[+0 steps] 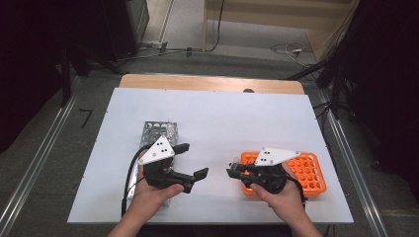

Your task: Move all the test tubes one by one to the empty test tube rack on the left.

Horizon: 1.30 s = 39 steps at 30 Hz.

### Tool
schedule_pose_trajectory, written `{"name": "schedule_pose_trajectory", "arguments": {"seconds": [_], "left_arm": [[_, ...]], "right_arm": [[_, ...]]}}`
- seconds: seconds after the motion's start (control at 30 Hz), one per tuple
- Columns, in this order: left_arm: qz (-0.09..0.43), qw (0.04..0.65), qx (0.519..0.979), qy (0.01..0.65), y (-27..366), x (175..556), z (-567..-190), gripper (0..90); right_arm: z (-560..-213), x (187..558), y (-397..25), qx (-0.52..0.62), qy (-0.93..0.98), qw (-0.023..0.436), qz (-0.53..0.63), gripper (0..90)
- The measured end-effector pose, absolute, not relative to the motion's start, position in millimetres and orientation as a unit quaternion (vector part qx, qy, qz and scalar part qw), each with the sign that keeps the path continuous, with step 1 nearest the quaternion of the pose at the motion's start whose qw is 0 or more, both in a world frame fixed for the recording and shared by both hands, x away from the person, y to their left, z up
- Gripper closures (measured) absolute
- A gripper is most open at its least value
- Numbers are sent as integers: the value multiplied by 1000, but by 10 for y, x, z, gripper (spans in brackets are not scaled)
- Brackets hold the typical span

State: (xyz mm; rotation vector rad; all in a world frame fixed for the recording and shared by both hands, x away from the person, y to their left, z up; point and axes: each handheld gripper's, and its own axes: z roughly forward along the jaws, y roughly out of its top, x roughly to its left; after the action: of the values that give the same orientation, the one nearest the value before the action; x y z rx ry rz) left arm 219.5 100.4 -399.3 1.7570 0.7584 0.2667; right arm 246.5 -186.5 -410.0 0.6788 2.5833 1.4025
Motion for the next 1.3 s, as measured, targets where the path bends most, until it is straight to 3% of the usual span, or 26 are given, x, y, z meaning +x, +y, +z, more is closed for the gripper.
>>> {"name": "schedule_pose_trajectory", "arguments": {"seconds": [0.33, 0.47, 0.7, 0.97, 1.3], "left_arm": [[98, 571, 760, 294, 803, 2155, -4028, 165], [99, 564, 771, 277, 710, 2123, -4048, 279], [99, 557, 783, 259, 613, 2097, -4079, 554], [89, 558, 787, 248, 579, 2096, -4087, 719], [99, 558, 787, 243, 588, 2089, -4078, 759]], "right_arm": [[-4146, 2371, -1678, 202, 864, 49, 458, 738], [-4164, 2351, -1631, 200, 865, 36, 460, 738], [-4169, 2319, -1581, 193, 866, 28, 461, 738], [-4179, 2312, -1566, 190, 867, 27, 460, 738], [-4182, 2316, -1575, 186, 865, 22, 465, 736]]}}
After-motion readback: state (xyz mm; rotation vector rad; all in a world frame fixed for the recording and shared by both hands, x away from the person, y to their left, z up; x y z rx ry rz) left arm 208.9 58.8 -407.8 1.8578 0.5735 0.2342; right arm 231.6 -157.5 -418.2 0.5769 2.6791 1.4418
